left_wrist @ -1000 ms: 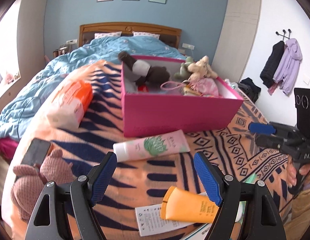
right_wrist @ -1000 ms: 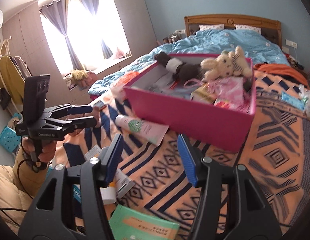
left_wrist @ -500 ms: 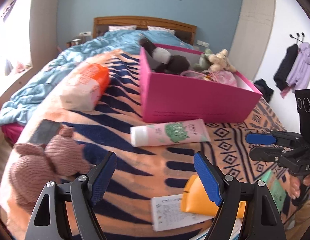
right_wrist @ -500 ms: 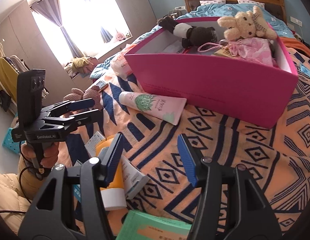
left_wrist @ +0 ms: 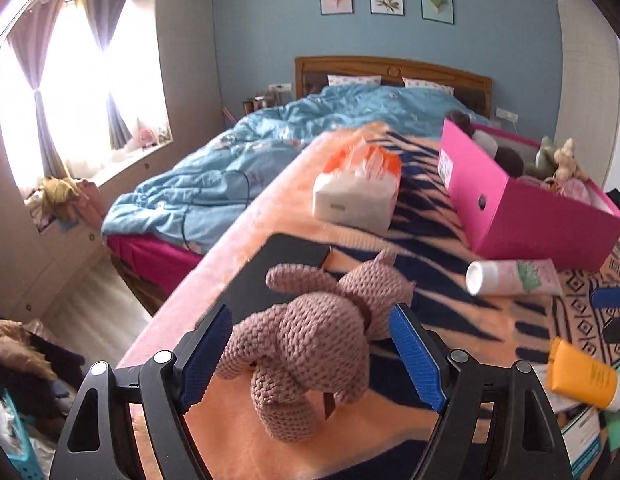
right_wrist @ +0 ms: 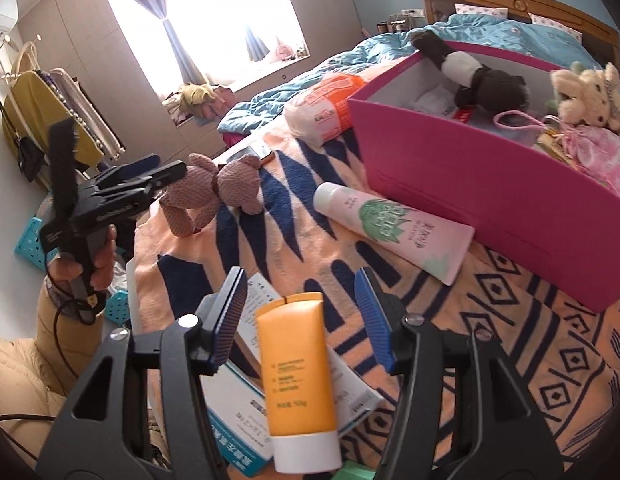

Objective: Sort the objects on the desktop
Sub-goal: 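Withdraw the right gripper from the box toward the pink knitted bear, then close the right gripper on the pink knitted bear's body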

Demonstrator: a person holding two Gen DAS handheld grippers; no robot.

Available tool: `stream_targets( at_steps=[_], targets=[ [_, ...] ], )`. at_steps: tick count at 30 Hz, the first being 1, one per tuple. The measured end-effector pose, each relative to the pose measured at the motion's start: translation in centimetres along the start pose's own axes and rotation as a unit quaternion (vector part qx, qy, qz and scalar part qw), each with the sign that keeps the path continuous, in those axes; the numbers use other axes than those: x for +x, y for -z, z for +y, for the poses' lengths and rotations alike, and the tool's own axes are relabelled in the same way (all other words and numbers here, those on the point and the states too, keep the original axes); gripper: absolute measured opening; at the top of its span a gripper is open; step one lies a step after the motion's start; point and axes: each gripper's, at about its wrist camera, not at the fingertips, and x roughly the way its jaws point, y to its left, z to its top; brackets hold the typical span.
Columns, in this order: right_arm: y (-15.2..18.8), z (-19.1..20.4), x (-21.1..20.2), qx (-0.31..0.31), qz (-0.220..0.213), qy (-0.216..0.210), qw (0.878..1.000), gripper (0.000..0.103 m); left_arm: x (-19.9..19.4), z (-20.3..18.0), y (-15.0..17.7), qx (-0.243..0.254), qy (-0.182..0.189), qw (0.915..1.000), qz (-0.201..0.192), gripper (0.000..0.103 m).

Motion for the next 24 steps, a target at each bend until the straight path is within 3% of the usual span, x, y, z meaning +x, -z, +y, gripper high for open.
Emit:
stream_targets(
  at_steps=[3, 5, 6, 11, 16, 18, 22, 24],
  targets=[
    [-0.3, 0.7, 0.8, -0.008, 0.009, -0.001, 1.000, 0.058, 1.2, 0.1, 0.3, 0.004, 0.007, 0.9999, 0.008, 0.082],
    [-0.5, 1.0, 1.4, -0.011, 0.015, -0.001, 1.000, 0.058, 1.5, -0.1, 0.3, 0.007, 0.021, 0.9997, 0.009, 0.073],
    [-0.6, 1.1, 1.7, -0.013, 0.018, -0.002, 1.000, 0.058, 1.8, -0.2, 0.3, 0.005, 0.022, 0.9997, 0.013, 0.062],
    [-1.9, 1.7, 3.2, -0.021, 0.027, -0.008, 0.999, 0.058, 1.5, 0.5, 0.4, -0.017, 0.053, 0.9984, 0.010, 0.056],
    [-3.5, 3.1, 4.6, -0.045, 0.027, -0.018, 0.998, 0.058, 0.3, 0.0, 0.9, -0.021, 0.122, 0.9923, 0.002, 0.055],
    [-3.9, 3.4, 5.2, -0.050, 0.026, -0.021, 0.998, 0.058, -0.4, -0.5, 1.0, -0.022, 0.162, 0.9866, -0.002, 0.055],
    [-4.2, 3.3, 5.8, -0.040, 0.023, -0.029, 0.999, 0.058, -1.4, -2.7, 0.9, 0.007, 0.200, 0.9798, -0.005, 0.056],
    [-4.1, 3.0, 5.7, -0.034, 0.022, -0.028, 0.999, 0.058, -1.8, -3.6, 0.7, 0.014, 0.236, 0.9717, -0.005, 0.055]
  ],
)
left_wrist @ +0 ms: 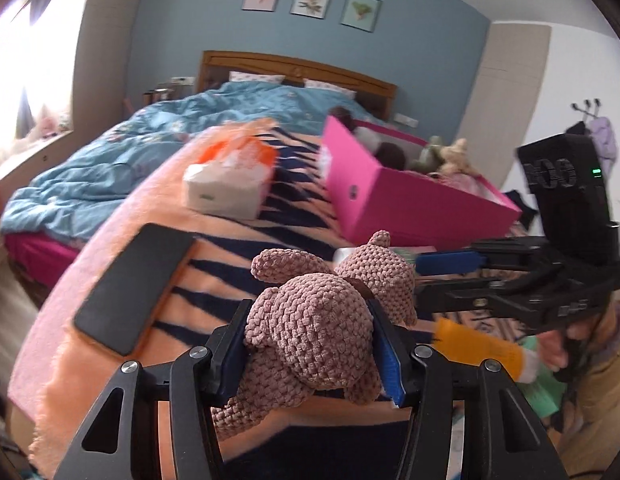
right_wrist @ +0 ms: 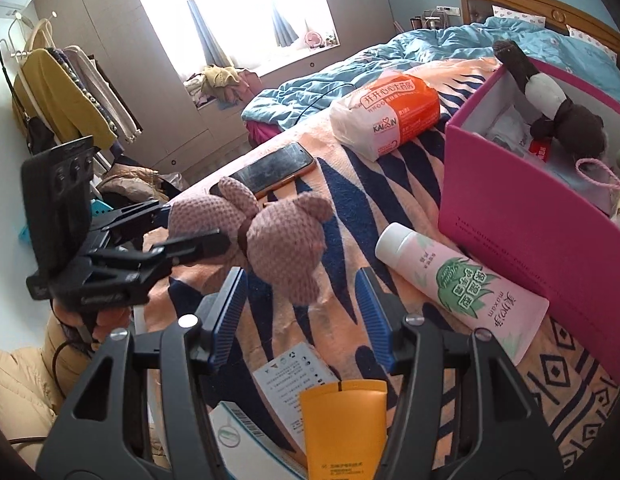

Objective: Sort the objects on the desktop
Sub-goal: 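Close the right gripper on the pink knitted bear's body, then lift the pink knitted bear and carry it over the pink box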

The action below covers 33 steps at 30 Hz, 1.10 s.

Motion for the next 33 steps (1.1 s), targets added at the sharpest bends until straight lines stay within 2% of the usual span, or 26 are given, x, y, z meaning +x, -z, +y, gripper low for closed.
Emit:
stream_targets(
  at_steps=[7, 12, 19, 23, 27, 29, 32, 33],
  targets=[
    [0.8, -1.4, -1.4, 0.022, -0.013, 0.006, 1.000, 0.061, 0.9, -2.4, -0.5, 0.017, 0.063, 0.9978, 0.010, 0.056],
    [1.6, -1.6, -2.8, 0.013, -0.029, 0.018, 0.999, 0.059, 1.6, -3.5, -1.0, 0.026, 0.085, 0.9958, 0.022, 0.056],
    [2.3, -2.0, -5.3, 0.018, -0.055, 0.041, 0.997, 0.050, 1.6, -5.5, -2.0, 0.039, 0.090, 0.9950, 0.020, 0.065],
    [2.4, -2.5, -7.4, 0.028, -0.086, 0.068, 0.994, 0.049, 1.2, -6.4, -2.6, 0.047, 0.093, 0.9944, 0.011, 0.071],
    [2.8, -3.9, -9.1, 0.052, -0.102, 0.082, 0.990, 0.049, 1.6, -6.8, -2.4, 0.046, 0.094, 0.9943, 0.023, 0.071],
    [3.1, -4.6, -9.6, 0.069, -0.109, 0.090, 0.988, 0.049, 1.9, -7.1, -2.2, 0.046, 0.098, 0.9936, 0.034, 0.067],
    [3.5, -5.4, -10.1, 0.085, -0.115, 0.092, 0.985, 0.049, 2.8, -7.7, -2.1, 0.045, 0.100, 0.9925, 0.054, 0.047],
    [3.6, -5.5, -10.2, 0.088, -0.117, 0.091, 0.985, 0.049, 3.1, -7.9, -2.1, 0.041, 0.105, 0.9919, 0.058, 0.045]
  ],
)
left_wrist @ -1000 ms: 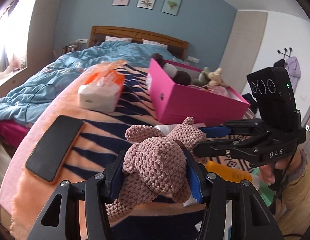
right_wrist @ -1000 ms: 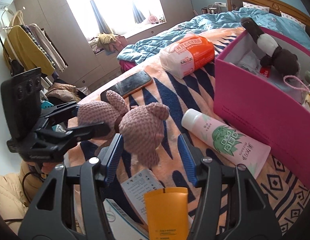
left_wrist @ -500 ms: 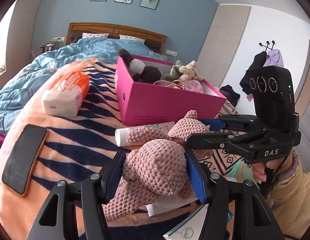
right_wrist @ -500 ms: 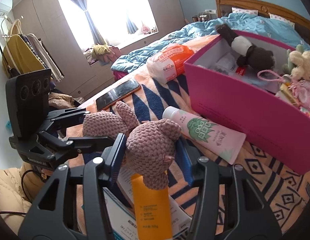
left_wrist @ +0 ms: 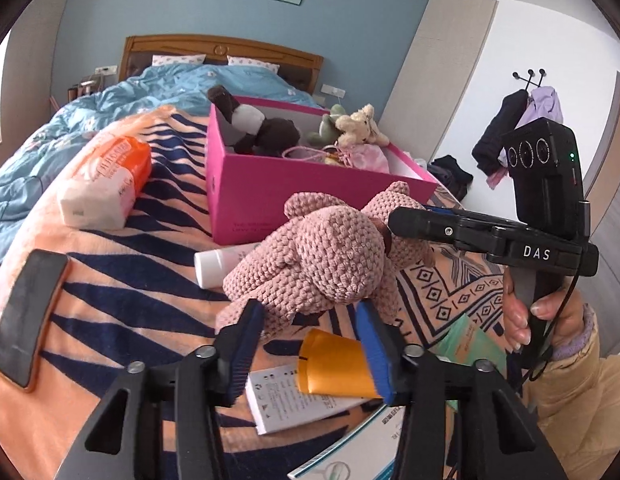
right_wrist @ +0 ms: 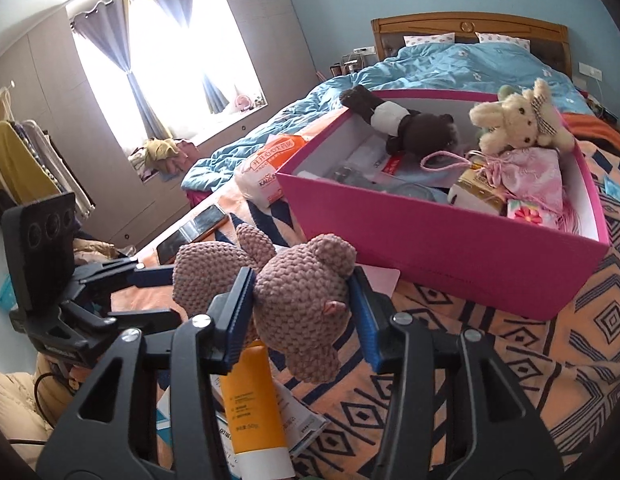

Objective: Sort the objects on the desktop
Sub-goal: 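Lift the pink knitted bear and carry it over the pink box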

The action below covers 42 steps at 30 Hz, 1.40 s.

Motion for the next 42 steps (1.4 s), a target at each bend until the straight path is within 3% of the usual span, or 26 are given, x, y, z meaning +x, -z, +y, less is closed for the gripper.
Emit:
stream_targets(
  at_steps=[6, 18, 42],
  targets=[
    [0.3, 0.0, -0.8, 0.002, -0.013, 0.006, 1.000, 0.049, 0.1, -0.5, -0.7, -0.008, 0.023, 0.9997, 0.001, 0.042],
    [-0.9, 0.0, -3.4, 0.005, -0.051, 0.009, 0.999, 0.050, -0.8, -2.6, -4.0, 0.032, 0.023, 0.9991, -0.018, 0.042],
    [-4.1, -1.1, -6.0, -0.014, -0.106, 0.025, 0.994, 0.050, -0.2, -5.5, -9.1, 0.080, -0.013, 0.9961, -0.035, 0.042]
  ],
)
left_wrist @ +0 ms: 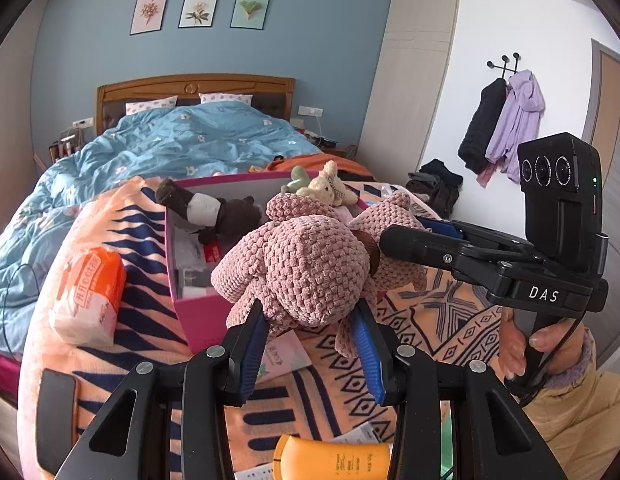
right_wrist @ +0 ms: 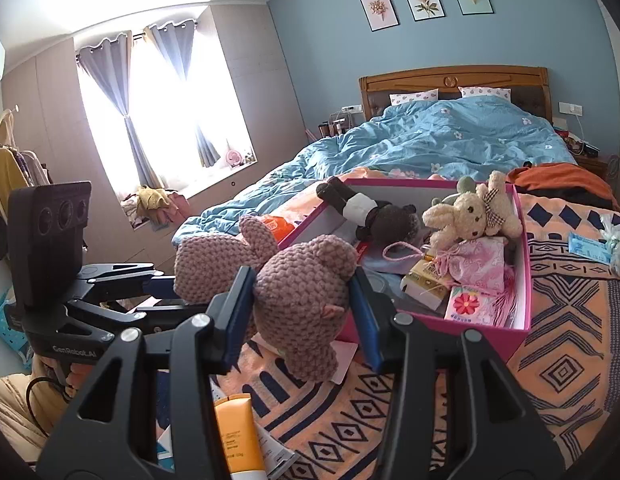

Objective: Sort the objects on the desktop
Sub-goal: 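Lift the pink knitted bear and carry it over the pink box, then lower the pink knitted bear into the pink box with the right gripper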

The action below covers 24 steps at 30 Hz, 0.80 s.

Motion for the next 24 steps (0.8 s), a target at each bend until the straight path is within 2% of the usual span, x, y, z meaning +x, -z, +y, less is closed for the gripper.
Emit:
stream_targets(
  at_steps=[14, 24],
  targets=[
    [-2.1, -1.0, 0.3, -0.003, -0.016, 0.006, 1.000, 0.050, 0.7, 0.3, -2.5, 0.012, -0.013, 0.9998, -0.009, 0.042],
    [-3.9, -1.7, 1.6, -0.009, -0.024, 0.013, 1.000, 0.050, 1.8, 0.9, -4.7, 0.024, -0.034, 0.9990, -0.013, 0.042]
  ],
)
